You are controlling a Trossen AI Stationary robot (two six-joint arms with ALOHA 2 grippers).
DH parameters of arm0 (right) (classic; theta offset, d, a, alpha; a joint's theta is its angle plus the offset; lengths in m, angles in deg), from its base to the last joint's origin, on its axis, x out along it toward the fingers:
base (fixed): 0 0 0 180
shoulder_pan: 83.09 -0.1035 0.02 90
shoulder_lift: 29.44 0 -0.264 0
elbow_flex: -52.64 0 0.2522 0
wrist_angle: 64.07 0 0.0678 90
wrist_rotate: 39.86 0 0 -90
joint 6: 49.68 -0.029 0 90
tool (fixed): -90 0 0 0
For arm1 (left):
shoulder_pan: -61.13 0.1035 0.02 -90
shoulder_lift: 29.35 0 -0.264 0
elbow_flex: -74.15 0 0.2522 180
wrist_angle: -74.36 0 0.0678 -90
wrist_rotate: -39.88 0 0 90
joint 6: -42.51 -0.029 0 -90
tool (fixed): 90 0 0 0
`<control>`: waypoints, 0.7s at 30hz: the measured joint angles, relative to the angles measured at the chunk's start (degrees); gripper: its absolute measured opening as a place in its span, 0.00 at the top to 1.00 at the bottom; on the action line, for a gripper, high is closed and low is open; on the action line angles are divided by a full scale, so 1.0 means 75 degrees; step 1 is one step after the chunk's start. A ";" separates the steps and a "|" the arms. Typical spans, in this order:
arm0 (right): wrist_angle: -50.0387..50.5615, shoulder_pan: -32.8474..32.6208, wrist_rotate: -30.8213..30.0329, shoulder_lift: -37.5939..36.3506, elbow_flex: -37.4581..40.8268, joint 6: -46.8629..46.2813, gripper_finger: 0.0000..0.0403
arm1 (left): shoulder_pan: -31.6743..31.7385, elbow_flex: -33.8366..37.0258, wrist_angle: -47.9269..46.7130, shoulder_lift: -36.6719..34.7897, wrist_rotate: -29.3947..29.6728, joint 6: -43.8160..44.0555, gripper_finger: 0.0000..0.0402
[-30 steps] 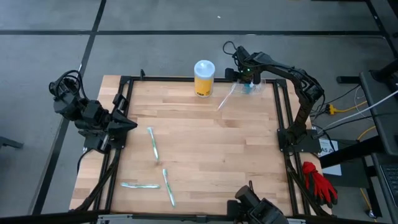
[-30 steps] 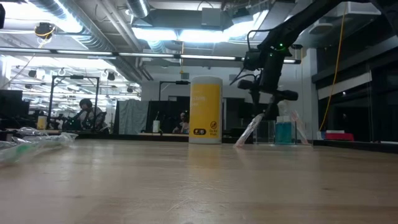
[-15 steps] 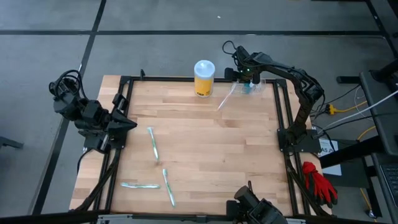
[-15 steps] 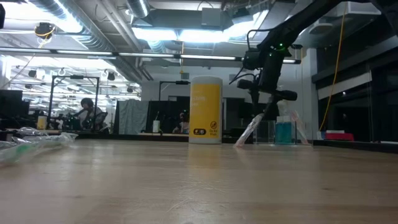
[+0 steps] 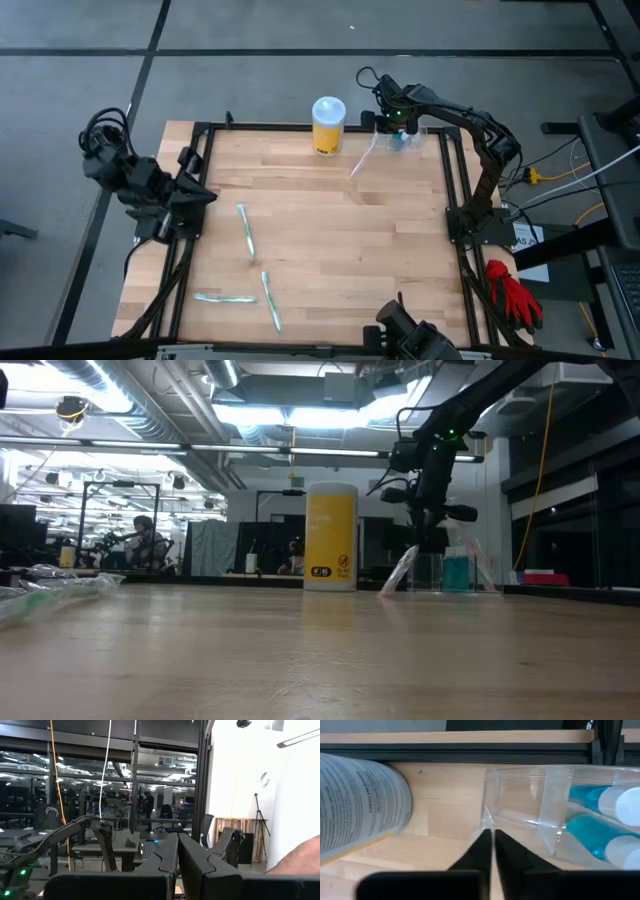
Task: Pick & Place toothbrushing station
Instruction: Put the orange toothbrush into the transparent organizer
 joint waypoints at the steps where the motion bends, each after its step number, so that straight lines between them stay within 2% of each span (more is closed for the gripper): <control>1: 0.0000 -0.0001 0.0004 0.0000 0.0000 0.0034 0.98 | -0.0001 0.0000 0.0000 -0.0010 0.0000 -0.0013 0.98; 7: 0.0030 -0.0101 0.0013 -0.0032 0.0000 0.0055 0.99 | -0.0001 0.0000 0.0000 -0.0030 0.0000 -0.0060 0.98; 12: 0.0003 -0.0384 -0.0260 -0.0421 0.0000 0.0241 0.99 | 0.0001 0.0000 -0.0003 -0.0027 0.0003 -0.0060 0.98; 21: 0.0029 -0.1426 -0.1298 -0.2275 -0.0003 0.0141 1.00 | 0.0002 0.0000 0.0000 -0.0027 0.0149 -0.0057 0.98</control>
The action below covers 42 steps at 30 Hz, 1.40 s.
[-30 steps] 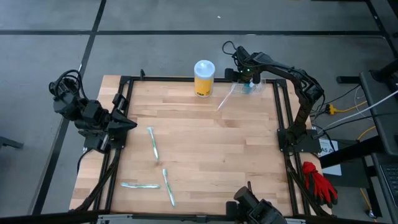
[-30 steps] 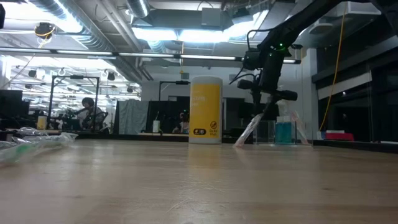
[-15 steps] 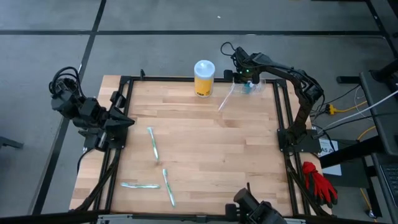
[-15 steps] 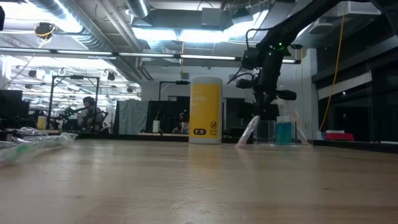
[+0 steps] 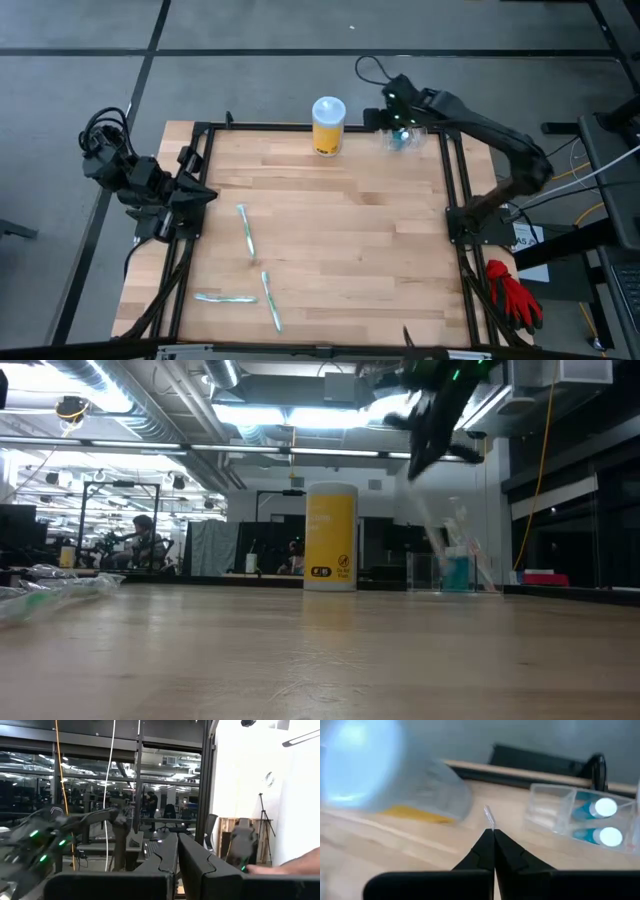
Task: Pick & Place toothbrushing station
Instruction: Put the orange toothbrush into the transparent organizer
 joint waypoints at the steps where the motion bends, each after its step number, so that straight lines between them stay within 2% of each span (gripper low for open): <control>1: 0.0004 -0.0159 -0.0118 -0.0262 0.0000 -0.0081 1.00 | 0.0000 0.0000 -0.0003 0.0000 0.0011 0.0003 0.98; 5: 0.0089 -0.0971 -0.0840 -0.1334 0.0000 -0.0509 1.00 | -0.0002 0.0000 -0.0001 0.0000 0.0206 0.0000 0.98; 9: 0.0413 -0.1946 -0.2195 -0.2252 -0.0006 -0.0999 1.00 | -0.0001 0.0000 0.0000 0.0000 0.0397 0.0000 0.98; 12: 0.0758 -0.2325 -0.3106 -0.2712 -0.0006 -0.1122 1.00 | 0.0000 0.0000 0.0000 0.0000 0.0558 0.0000 0.98; 19: 0.1249 -0.2342 -0.4252 -0.3046 -0.0006 -0.0710 1.00 | 0.0000 -0.0003 0.0257 0.0002 0.0821 0.0057 0.98; 25: 0.1776 -0.1841 -0.5048 -0.2954 -0.0006 -0.0428 1.00 | 0.0000 -0.0003 0.0684 0.0193 0.1142 0.0022 0.98; 30: 0.1728 -0.1293 -0.5222 -0.2982 0.0294 -0.0332 1.00 | 0.0000 -0.0003 0.1082 0.0471 0.1211 -0.0131 0.98; 42: -0.1199 0.0531 -0.3584 -0.4091 0.2682 0.1183 1.00 | 0.0000 -0.0003 0.1663 0.0810 0.1616 -0.0226 0.98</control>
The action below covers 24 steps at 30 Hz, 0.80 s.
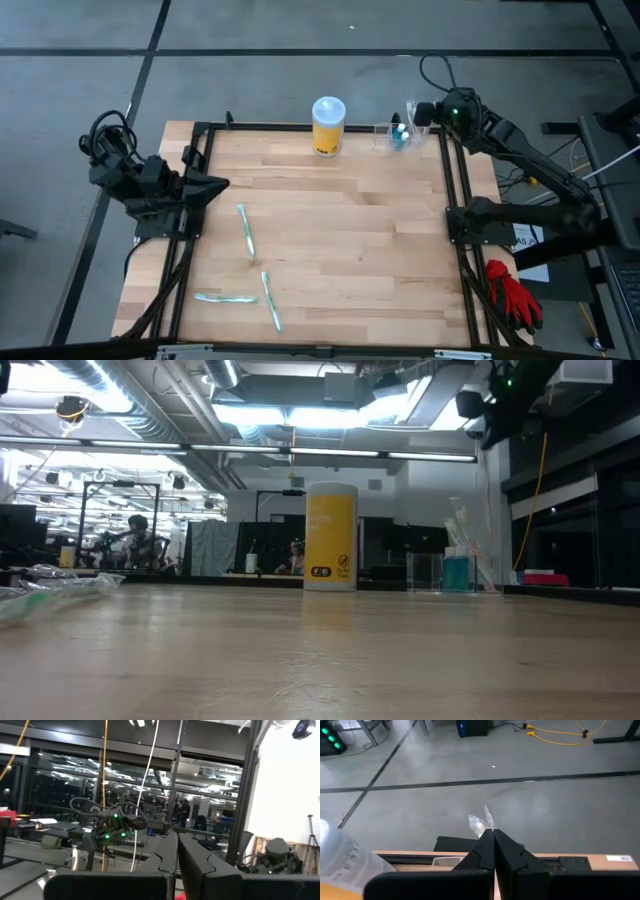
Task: Pick & Place toothbrushing station
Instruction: Put the orange toothbrush into the transparent organizer
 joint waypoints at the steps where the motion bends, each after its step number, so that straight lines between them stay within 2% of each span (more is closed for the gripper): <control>1: -0.0146 0.0119 0.0091 -0.0017 0.0135 0.0063 1.00 | 0.0000 0.0000 0.0010 0.0011 0.0043 0.0004 0.98; 7: -0.1174 0.0729 0.0904 -0.0015 0.0979 0.0251 1.00 | 0.0000 0.0000 0.0065 0.0014 0.0243 0.0089 0.98; 13: -0.1945 0.1083 0.1001 0.0002 0.1900 0.0262 1.00 | -0.0001 -0.0003 0.0190 0.0145 0.0412 0.0148 0.98; 19: -0.2744 0.1489 0.1747 -0.0001 0.2834 0.0411 1.00 | 0.0000 0.0000 0.0582 0.0378 0.0607 0.0164 0.98; 24: -0.3339 0.1622 0.1946 -0.0020 0.3097 0.0404 0.97 | 0.0006 0.0000 0.1005 0.0580 0.0606 0.0065 0.98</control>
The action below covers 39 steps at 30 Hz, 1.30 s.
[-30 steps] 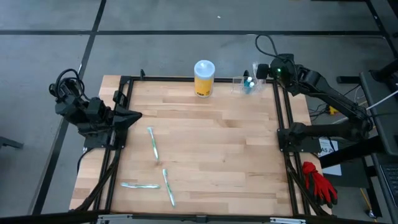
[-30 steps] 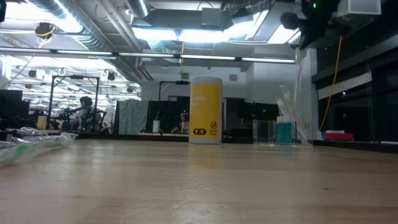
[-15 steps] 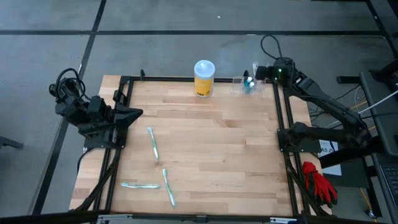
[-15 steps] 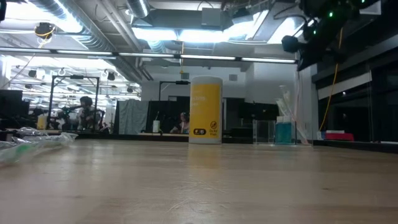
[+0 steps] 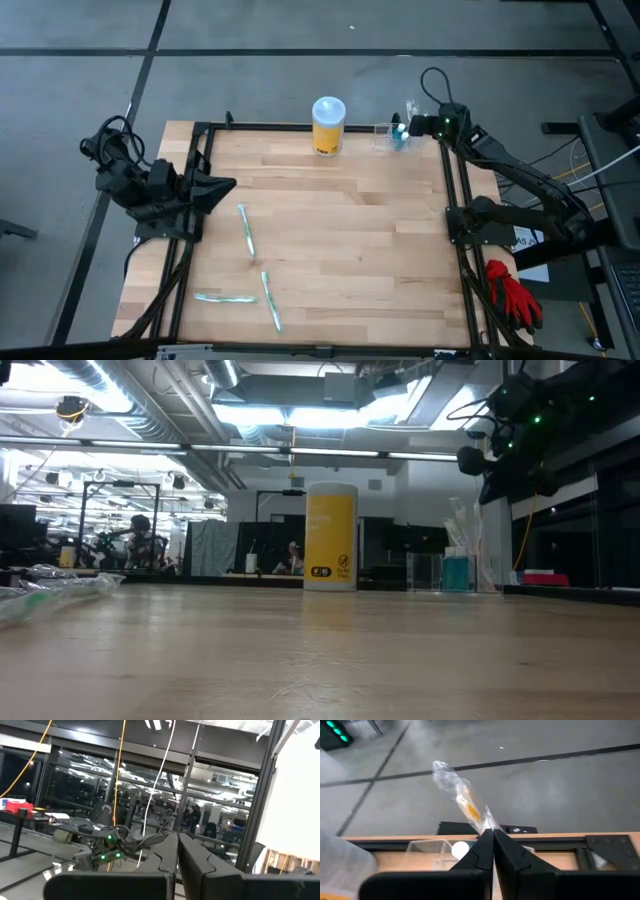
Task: Pick & Place toothbrushing station
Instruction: Put the orange toothbrush into the transparent organizer, then put the bottom right green toothbrush into the transparent organizer
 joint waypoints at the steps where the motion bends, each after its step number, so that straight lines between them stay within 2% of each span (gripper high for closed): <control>1: -0.0074 0.0018 0.0086 -0.0003 -0.0007 -0.0105 0.94 | 0.0000 -0.0001 0.0082 0.0029 -0.0001 -0.0050 0.98; 10: -0.0007 0.0442 0.1309 -0.0779 -0.0318 -0.0244 0.71 | 0.0000 -0.0365 0.0251 0.0326 0.0367 -0.0826 0.98; 15: 0.0036 0.0463 0.1588 -0.1012 -0.0318 -0.0221 0.61 | 0.0000 -0.0722 0.0231 0.0408 0.0765 -0.1573 0.98; 17: 0.0061 0.0437 0.1916 -0.1289 -0.0318 -0.0361 0.58 | 0.0000 -0.0861 0.0223 0.0414 0.1354 -0.1897 0.98; 23: 0.0282 -0.0118 0.3991 -0.2304 -0.0321 -0.0431 0.56 | -0.0214 -0.1442 -0.1170 0.0609 0.4497 -0.2192 0.98; 25: 0.0348 -0.0457 0.4495 -0.2657 -0.0323 -0.0419 0.56 | -0.0300 -0.1509 -0.1318 0.0679 0.5073 -0.2357 0.98; 30: 0.0442 -0.1157 0.5342 -0.3276 -0.0325 -0.0868 0.59 | -0.0308 -0.1526 -0.1172 0.0542 0.5133 -0.2135 0.98; 36: 0.0166 -0.1841 0.5406 -0.3577 -0.0323 -0.1706 0.62 | -0.0397 -0.1442 -0.1397 0.0500 0.5116 -0.1121 0.98; 37: -0.0041 -0.1955 0.5505 -0.3574 -0.0321 -0.1765 0.63 | -0.0538 -0.1442 -0.1563 0.0538 0.4979 -0.0931 0.98; 39: -0.0716 -0.2187 0.5734 -0.3580 -0.0321 -0.1894 0.63 | -0.0791 -0.1442 -0.1808 0.0619 0.3988 -0.0480 0.98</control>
